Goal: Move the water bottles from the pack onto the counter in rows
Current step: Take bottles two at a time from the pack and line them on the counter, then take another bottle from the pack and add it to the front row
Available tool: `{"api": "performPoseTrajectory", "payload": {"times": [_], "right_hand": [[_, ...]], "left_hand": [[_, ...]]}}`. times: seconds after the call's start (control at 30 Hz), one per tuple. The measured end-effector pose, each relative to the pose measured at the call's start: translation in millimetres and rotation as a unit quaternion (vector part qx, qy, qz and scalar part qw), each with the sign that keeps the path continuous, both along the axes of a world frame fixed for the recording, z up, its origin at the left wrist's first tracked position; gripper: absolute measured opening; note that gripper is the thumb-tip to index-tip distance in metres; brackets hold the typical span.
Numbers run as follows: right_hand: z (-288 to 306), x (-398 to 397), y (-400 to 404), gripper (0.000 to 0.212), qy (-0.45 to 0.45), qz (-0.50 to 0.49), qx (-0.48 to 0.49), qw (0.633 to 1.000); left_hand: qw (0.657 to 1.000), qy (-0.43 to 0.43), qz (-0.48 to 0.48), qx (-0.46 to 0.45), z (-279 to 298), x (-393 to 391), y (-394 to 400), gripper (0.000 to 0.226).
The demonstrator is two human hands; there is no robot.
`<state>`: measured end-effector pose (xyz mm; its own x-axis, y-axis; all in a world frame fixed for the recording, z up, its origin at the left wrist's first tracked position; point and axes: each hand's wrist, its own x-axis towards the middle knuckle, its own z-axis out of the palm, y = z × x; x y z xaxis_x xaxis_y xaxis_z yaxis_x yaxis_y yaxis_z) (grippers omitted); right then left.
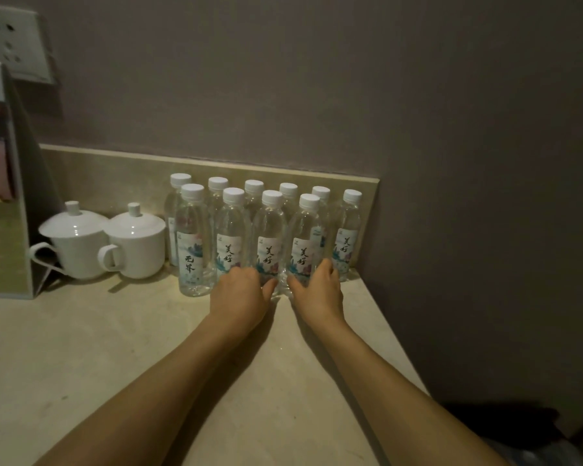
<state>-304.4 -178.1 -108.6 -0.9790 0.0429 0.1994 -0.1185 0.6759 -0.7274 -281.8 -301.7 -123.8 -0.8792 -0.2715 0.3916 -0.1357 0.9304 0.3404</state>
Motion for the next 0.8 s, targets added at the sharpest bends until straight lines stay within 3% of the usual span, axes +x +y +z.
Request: {"api": "performPoseTrajectory", "payload": {"times": [0.3, 0.47, 0.57, 0.8], "right_hand": [[-1.6, 5.5, 7.0, 0.059, -0.014, 0.000, -0.016, 1.000], [14.7, 10.3, 33.5, 0.032, -0.013, 0.041, -0.066, 0.997], [30.9, 15.9, 58.8, 0.023, 0.022, 0.048, -0.078, 0.996], [50.8, 47.1, 165.0, 0.010, 0.196, -0.017, -0.176, 0.964]], "left_hand": [[1.000, -0.010, -0.020, 0.015, 4.0, -0.9, 3.5, 0.035], [0.997, -0.049, -0.028, 0.043, 12.7, 5.1, 6.1, 0.035], [0.994, -0.058, -0.063, 0.075, 31.8, 14.9, 27.0, 0.038], [0.978, 0.009, -0.164, 0.130, 73.5, 34.2, 148.5, 0.045]]}}
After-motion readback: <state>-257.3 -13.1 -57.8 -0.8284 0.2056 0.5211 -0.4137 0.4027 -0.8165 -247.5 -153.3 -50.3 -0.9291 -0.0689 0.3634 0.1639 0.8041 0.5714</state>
